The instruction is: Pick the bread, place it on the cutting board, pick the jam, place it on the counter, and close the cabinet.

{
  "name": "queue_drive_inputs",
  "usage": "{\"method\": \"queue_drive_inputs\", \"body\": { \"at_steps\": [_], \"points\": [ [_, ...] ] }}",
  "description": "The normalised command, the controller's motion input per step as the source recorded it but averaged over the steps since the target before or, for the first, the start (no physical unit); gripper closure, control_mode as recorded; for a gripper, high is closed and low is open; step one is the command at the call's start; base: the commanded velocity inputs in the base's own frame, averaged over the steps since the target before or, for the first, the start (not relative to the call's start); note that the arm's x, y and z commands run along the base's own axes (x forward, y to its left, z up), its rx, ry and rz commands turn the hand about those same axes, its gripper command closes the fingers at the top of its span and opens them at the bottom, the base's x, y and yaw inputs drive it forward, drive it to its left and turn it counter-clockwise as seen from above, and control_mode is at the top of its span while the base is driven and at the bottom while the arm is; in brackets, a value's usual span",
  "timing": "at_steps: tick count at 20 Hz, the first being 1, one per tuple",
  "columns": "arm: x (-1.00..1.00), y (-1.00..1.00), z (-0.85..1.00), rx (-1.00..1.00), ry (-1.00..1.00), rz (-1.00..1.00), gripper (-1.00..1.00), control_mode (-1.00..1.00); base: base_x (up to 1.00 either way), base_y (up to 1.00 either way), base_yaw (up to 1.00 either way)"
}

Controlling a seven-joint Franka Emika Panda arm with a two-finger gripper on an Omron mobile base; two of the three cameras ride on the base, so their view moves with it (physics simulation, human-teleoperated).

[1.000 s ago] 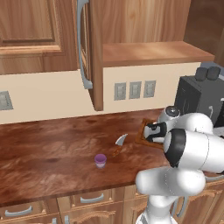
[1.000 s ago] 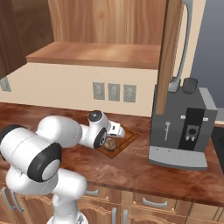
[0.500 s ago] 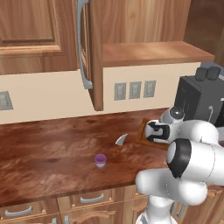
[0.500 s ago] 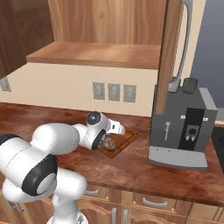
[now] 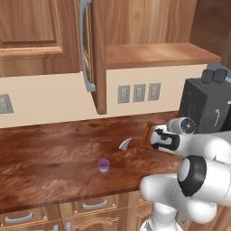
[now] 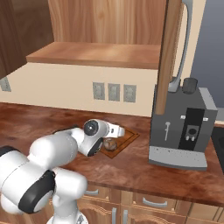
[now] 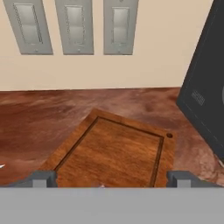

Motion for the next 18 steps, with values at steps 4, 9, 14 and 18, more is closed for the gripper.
{"method": "queue_drive_inputs", "body": {
  "at_steps": [4, 9, 14, 18],
  "points": [
    [-0.07, 0.00, 0.14, 0.00, -0.16, 0.00, -1.00, -1.00, 0.00, 0.00, 0.00],
    [-0.07, 0.00, 0.18, 0.00, -0.17, 0.00, -1.00, -1.00, 0.00, 0.00, 0.00],
    [-0.09, 0.00, 0.21, 0.00, -0.17, 0.00, -1.00, -1.00, 0.00, 0.00, 0.00],
    [-0.12, 0.00, 0.21, 0.00, -0.17, 0.00, -1.00, -1.00, 0.00, 0.00, 0.00]
  ]
}}
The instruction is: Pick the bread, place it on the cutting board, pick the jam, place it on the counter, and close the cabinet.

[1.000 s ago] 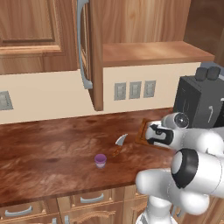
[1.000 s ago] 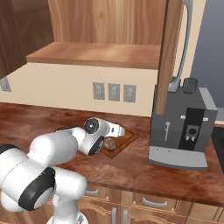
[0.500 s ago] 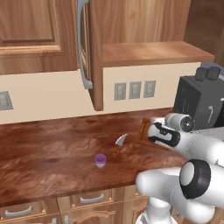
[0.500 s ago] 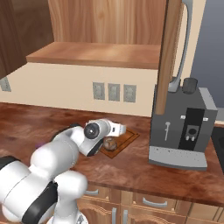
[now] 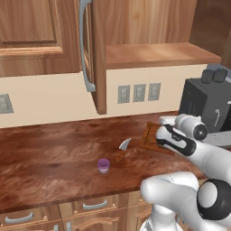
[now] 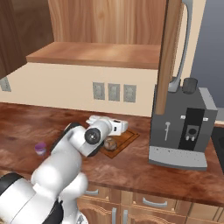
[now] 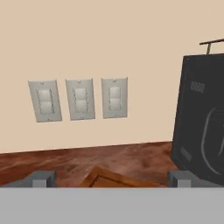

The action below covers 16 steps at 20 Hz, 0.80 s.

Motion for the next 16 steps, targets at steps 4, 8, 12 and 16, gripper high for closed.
{"method": "queue_drive_inputs", "body": {
  "at_steps": [4, 8, 12, 16],
  "points": [
    [-0.10, 0.00, 0.21, 0.00, -0.16, 0.00, -1.00, -1.00, 0.00, 0.00, 0.00],
    [-0.10, 0.00, 0.23, 0.00, -0.15, 0.00, -1.00, -1.00, 0.00, 0.00, 0.00],
    [-0.08, 0.00, 0.24, 0.00, -0.14, 0.00, -1.00, -1.00, 0.00, 0.00, 0.00],
    [-0.09, 0.00, 0.27, 0.00, -0.15, 0.00, -1.00, -1.00, 0.00, 0.00, 0.00]
  ]
}}
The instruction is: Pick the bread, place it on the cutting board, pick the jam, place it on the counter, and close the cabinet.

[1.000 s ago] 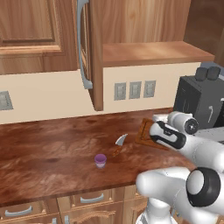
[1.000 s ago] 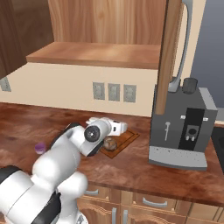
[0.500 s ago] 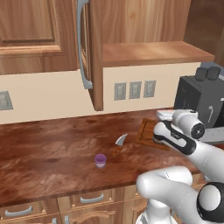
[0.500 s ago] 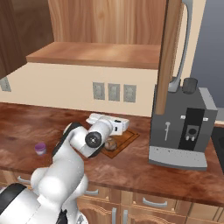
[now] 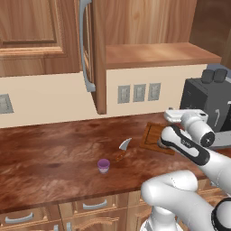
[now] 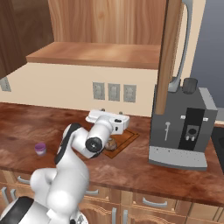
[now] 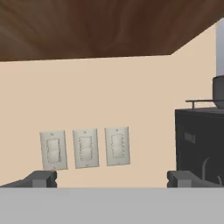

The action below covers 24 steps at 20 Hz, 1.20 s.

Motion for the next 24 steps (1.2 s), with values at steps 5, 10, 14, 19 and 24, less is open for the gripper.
{"method": "queue_drive_inputs", "body": {
  "at_steps": [5, 10, 14, 19, 24],
  "points": [
    [-0.12, 0.00, 0.32, 0.00, -0.12, 0.00, -1.00, -1.00, 0.00, 0.00, 0.00],
    [-0.12, 0.00, 0.32, 0.00, -0.09, 0.00, -1.00, -1.00, 0.00, 0.00, 0.00],
    [-0.15, 0.00, 0.34, 0.00, -0.08, 0.00, -1.00, -1.00, 0.00, 0.00, 0.00],
    [-0.05, 0.00, 0.40, 0.00, -0.04, 0.00, -1.00, -1.00, 0.00, 0.00, 0.00],
    [-0.04, 0.00, 0.46, 0.00, 0.00, 0.00, -1.00, -1.00, 0.00, 0.00, 0.00]
  ]
}}
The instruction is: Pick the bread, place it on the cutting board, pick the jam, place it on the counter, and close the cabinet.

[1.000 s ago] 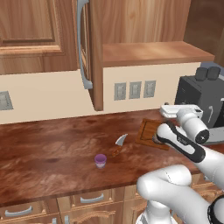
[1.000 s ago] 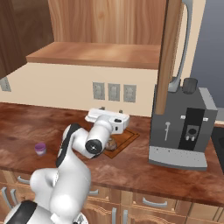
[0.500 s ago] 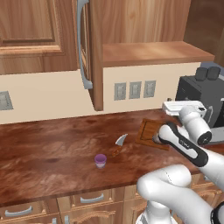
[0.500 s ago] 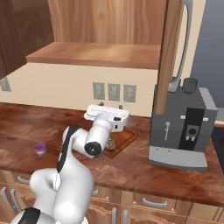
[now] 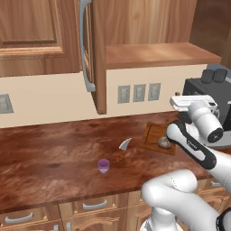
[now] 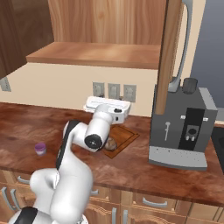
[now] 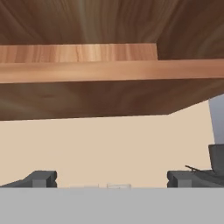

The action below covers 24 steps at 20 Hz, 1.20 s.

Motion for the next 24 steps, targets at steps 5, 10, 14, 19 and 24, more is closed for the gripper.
{"method": "queue_drive_inputs", "body": {
  "at_steps": [5, 10, 14, 19, 24],
  "points": [
    [-0.13, 0.00, 0.46, 0.00, 0.00, 0.00, -1.00, -1.00, 0.00, 0.00, 0.00],
    [-0.26, 0.00, 0.41, 0.00, 0.00, 0.00, -1.00, -1.00, 0.00, 0.00, 0.00],
    [-0.34, 0.00, 0.38, 0.00, 0.00, 0.00, -1.00, -1.00, 0.00, 0.00, 0.00],
    [-0.38, 0.00, 0.38, 0.00, 0.00, 0.00, -1.00, -1.00, 0.00, 0.00, 0.00],
    [-0.39, 0.00, 0.33, 0.00, 0.00, 0.00, -1.00, -1.00, 0.00, 0.00, 0.00]
  ]
}}
